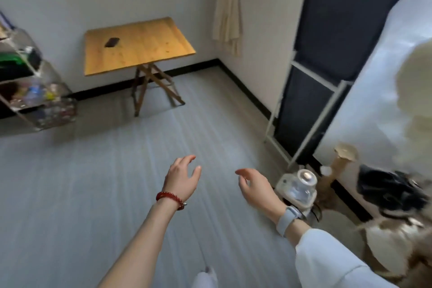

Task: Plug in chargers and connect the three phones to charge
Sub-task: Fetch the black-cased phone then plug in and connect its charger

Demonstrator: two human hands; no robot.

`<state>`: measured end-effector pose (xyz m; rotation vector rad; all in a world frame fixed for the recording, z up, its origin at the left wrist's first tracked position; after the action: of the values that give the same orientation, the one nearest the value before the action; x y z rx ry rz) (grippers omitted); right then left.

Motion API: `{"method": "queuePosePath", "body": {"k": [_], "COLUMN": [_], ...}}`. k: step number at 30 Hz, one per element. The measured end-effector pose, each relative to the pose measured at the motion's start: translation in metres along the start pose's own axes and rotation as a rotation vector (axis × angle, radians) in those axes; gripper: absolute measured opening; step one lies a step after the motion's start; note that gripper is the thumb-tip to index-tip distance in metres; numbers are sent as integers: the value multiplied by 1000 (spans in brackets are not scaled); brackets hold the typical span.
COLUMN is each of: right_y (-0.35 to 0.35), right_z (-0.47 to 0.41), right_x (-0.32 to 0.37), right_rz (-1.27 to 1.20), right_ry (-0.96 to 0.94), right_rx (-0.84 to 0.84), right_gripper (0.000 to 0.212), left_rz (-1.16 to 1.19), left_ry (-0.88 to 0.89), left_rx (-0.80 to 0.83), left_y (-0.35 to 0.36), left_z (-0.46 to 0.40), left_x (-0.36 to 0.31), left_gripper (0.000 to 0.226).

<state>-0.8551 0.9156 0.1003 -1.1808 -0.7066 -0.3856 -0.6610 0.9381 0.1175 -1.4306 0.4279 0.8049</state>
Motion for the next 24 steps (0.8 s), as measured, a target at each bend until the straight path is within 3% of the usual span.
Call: {"method": "queuePosePath", "body": {"k": [5,14,24], "right_y": [27,67,115], "right_z": [-138,-389,-619], "right_x": [63,208,302], "right_rz": [44,109,132], "right_ry": [-101,-209,-248], "right_rx": [87,127,174], "right_gripper": [29,30,31], "left_rz": [22,-4,52], "left_ry": [-127,-153,-174], "left_rx": [-108,-228,-198], "left_y": [-65,-218,-297], "left_z": [-108,-324,-533], "left_x": [67,148,225], "left_gripper": [37,38,38]}}
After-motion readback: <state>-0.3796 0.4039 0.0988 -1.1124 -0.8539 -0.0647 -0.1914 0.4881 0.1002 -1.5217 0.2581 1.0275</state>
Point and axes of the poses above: each hand's wrist, its own z-axis away from the middle knuckle, its own y-axis out of the palm, x = y × z, the point moved 3 cm from there along -z, towards the middle knuckle, and after that the axes turned 6 degrees about x, right-handed, at the moved point
